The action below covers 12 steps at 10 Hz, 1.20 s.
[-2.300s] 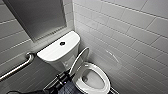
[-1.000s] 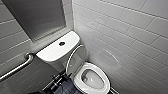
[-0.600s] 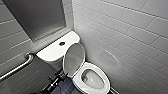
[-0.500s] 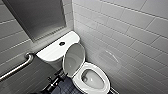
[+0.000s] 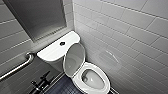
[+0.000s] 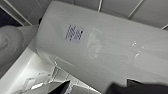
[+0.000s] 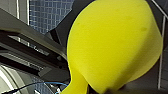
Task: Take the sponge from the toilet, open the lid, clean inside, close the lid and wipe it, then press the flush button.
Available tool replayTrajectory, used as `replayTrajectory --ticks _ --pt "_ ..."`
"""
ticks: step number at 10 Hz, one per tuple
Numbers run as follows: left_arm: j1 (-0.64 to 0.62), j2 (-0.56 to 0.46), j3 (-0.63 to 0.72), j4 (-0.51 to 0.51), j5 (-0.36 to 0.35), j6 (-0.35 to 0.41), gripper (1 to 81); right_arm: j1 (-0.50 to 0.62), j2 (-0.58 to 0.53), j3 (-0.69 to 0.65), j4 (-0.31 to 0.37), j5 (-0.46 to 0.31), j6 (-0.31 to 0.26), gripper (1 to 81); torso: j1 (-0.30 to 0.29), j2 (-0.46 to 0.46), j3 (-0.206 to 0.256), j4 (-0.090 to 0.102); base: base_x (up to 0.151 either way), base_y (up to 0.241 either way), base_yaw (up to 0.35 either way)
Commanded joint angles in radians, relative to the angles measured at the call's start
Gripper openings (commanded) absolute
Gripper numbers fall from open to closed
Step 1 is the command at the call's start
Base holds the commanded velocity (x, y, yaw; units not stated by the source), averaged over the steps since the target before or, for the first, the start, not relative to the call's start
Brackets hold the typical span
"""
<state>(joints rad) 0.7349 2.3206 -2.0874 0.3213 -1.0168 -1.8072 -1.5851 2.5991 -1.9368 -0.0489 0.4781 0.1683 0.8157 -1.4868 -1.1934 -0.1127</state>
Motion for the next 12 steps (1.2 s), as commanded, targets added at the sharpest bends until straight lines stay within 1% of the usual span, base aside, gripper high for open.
replayTrajectory --ticks 1,2,3,4,5,6,7,8,9,10,11,12 --pt "-0.065 -0.021 0.007 0.263 -0.029 0.009 81.1 -0.014 -0.023 0.027 -0.015 -0.069 -0.001 1.0 0.000 0.000 0.000 0.000 0.000 0.000 0.000" --pt "-0.061 -0.023 0.000 0.405 0.001 0.009 81.1 -0.014 -0.023 0.027 -0.015 -0.070 -0.001 1.0 0.000 0.000 0.000 0.000 0.000 0.000 0.000" --pt "-0.059 -0.021 -0.003 0.567 0.050 0.011 81.1 -0.014 -0.025 0.021 -0.015 -0.069 -0.001 1.0 0.000 0.000 0.000 0.000 0.000 0.000 0.000" --pt "-0.059 -0.013 -0.016 0.864 0.128 0.008 81.1 -0.013 -0.034 0.009 -0.014 -0.065 -0.001 1.0 0.000 0.000 0.000 0.000 0.000 0.000 0.000" --pt "-0.032 -0.012 -0.022 1.117 0.168 0.006 81.1 -0.011 -0.044 0.001 -0.014 -0.067 -0.001 1.0 0.000 0.000 0.000 0.000 0.000 0.000 0.000" --pt "0.022 -0.010 -0.029 1.289 0.199 0.009 81.1 -0.011 -0.054 0.000 -0.014 -0.067 -0.001 1.0 0.000 0.000 0.000 0.000 0.000 0.000 0.000" --pt "0.091 -0.001 -0.034 1.417 0.242 0.014 81.1 -0.008 -0.057 0.000 -0.018 -0.069 -0.001 1.0 0.000 0.000 0.000 0.000 0.000 0.000 0.000" --pt "0.165 0.014 -0.036 1.507 0.319 0.016 81.1 -0.005 -0.057 0.004 -0.028 -0.073 -0.001 1.0 0.000 0.000 0.000 0.000 0.000 0.000 0.000" --pt "0.238 0.031 -0.036 1.533 0.395 0.016 81.1 -0.005 -0.055 0.009 -0.034 -0.076 -0.001 1.0 0.000 0.000 0.000 0.000 0.000 0.000 0.000" --pt "0.304 0.042 -0.039 1.532 0.457 0.016 81.1 -0.005 -0.055 0.010 -0.035 -0.078 -0.001 1.0 0.000 0.000 0.000 0.000 0.000 0.000 0.000" --pt "0.344 0.053 -0.045 1.530 0.492 0.016 81.1 -0.005 -0.054 0.012 -0.037 -0.078 -0.006 1.0 0.000 0.000 0.000 0.000 0.000 0.000 0.000" --pt "0.367 0.065 -0.048 1.533 0.495 0.026 81.1 -0.005 -0.048 0.010 -0.051 -0.081 -0.009 1.0 0.000 0.000 0.000 0.000 0.000 0.000 0.000"
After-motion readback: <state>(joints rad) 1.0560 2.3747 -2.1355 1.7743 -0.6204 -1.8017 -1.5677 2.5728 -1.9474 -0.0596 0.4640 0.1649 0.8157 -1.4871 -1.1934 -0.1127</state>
